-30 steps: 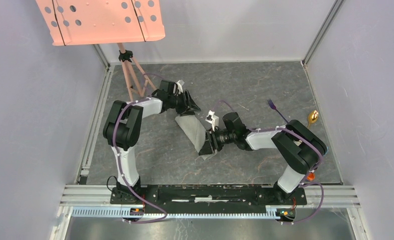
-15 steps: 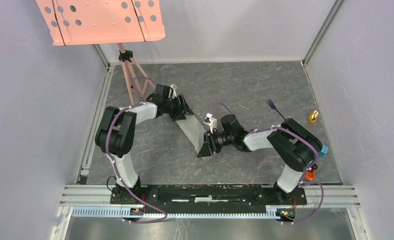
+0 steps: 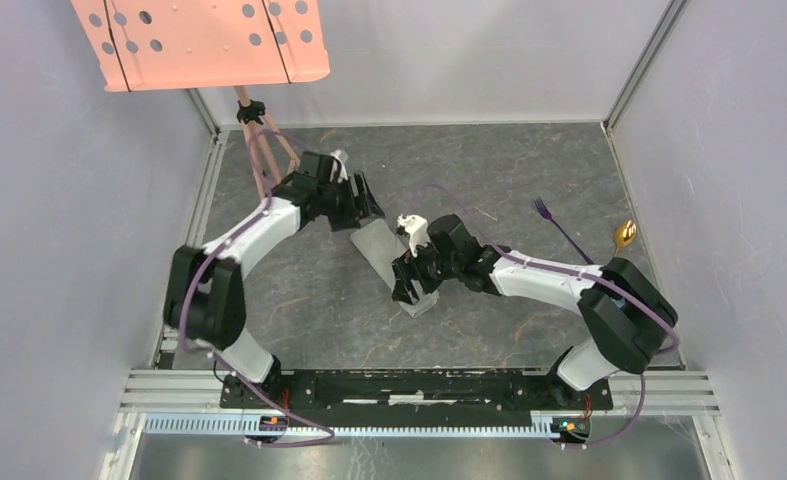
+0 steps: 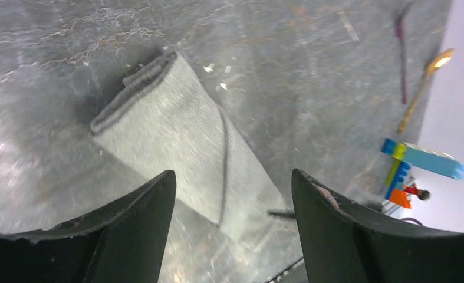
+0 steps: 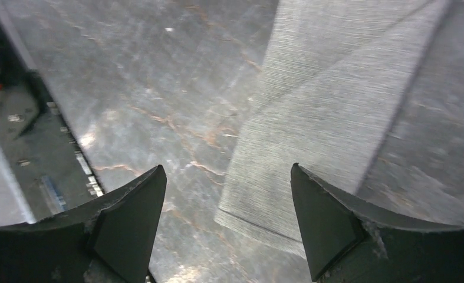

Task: Fold the napkin into a case and place the utensils inside
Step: Rotate the smaller rectangle-folded napkin at the center of the board.

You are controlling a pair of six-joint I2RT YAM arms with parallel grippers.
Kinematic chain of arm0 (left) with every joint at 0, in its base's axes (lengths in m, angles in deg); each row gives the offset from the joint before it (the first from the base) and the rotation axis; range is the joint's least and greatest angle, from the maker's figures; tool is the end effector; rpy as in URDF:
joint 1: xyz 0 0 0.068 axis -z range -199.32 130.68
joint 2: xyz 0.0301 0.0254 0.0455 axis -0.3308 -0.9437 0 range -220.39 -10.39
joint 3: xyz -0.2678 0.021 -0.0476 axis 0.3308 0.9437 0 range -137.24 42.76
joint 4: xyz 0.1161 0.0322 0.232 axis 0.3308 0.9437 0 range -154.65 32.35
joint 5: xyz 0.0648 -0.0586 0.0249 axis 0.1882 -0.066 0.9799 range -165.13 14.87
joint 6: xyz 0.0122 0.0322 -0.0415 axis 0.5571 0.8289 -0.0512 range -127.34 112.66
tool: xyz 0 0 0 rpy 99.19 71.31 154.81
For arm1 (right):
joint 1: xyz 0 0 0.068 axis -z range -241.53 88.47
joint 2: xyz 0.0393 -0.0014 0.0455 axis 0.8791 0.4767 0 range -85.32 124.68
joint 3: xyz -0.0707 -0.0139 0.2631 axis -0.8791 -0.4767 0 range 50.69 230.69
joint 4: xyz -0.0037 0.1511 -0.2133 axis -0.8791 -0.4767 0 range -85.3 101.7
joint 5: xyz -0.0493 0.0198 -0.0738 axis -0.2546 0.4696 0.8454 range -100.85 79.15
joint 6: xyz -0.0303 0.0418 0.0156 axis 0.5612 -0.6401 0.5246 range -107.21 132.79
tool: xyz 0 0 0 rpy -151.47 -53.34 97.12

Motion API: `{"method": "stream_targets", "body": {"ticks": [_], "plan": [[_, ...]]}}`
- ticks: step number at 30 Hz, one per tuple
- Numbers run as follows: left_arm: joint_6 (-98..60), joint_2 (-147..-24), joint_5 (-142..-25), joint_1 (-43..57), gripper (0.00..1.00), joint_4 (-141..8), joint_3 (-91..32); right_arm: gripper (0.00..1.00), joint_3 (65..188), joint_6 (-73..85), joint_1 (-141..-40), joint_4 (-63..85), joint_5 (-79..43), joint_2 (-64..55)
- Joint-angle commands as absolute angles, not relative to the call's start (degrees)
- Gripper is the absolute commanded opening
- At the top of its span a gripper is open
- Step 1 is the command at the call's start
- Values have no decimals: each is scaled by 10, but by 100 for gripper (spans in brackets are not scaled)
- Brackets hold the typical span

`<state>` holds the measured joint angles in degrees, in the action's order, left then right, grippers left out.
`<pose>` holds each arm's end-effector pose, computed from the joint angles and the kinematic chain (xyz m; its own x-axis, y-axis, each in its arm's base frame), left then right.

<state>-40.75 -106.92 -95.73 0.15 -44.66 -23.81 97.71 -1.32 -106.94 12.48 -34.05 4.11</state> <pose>0.3364 -0.1321 0.2233 -0.8918 -0.2314 -0.3887 0.0411 0.8142 -0.5791 0.2136 0.2366 0.1856 -0.6622 -0.3527 -0.6611 -0.7216 0.5378 0.4360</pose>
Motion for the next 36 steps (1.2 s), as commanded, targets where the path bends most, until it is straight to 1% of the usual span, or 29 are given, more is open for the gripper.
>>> {"method": "stream_targets", "body": {"ticks": [1, 5, 8, 11, 15, 17, 19, 22, 28, 36], "plan": [[-381, -910, -897, -2, 79, -351, -244, 84, 1013, 60, -1111, 9, -134, 16], [-406, -756, -832, -8, 78, -308, -184, 77, 1054, 56, -1162, -15, -15, 49], [-413, -654, -826, -8, 79, -287, -137, 74, 1100, 48, -1207, -43, 75, 90], [-417, -588, -825, -8, 79, -245, -121, 73, 1139, 48, -1242, -63, 127, 133], [-434, -526, -862, -8, 79, -227, -102, 72, 1175, 43, -1258, -83, 168, 185], [-439, -508, -867, -8, 79, -222, -97, 70, 1185, 41, -1259, -86, 174, 206], [-439, -497, -869, -8, 79, -216, -98, 63, 1193, 36, -1259, -90, 188, 223], [-436, -492, -873, -8, 79, -210, -100, 57, 1191, 32, -1257, -86, 203, 233], [-429, -488, -875, -8, 79, -208, -98, 52, 1174, 31, -1230, -75, 223, 241], [-425, -491, -887, -8, 79, -221, -94, 50, 1146, 70, -1154, -41, 253, 225]]}}
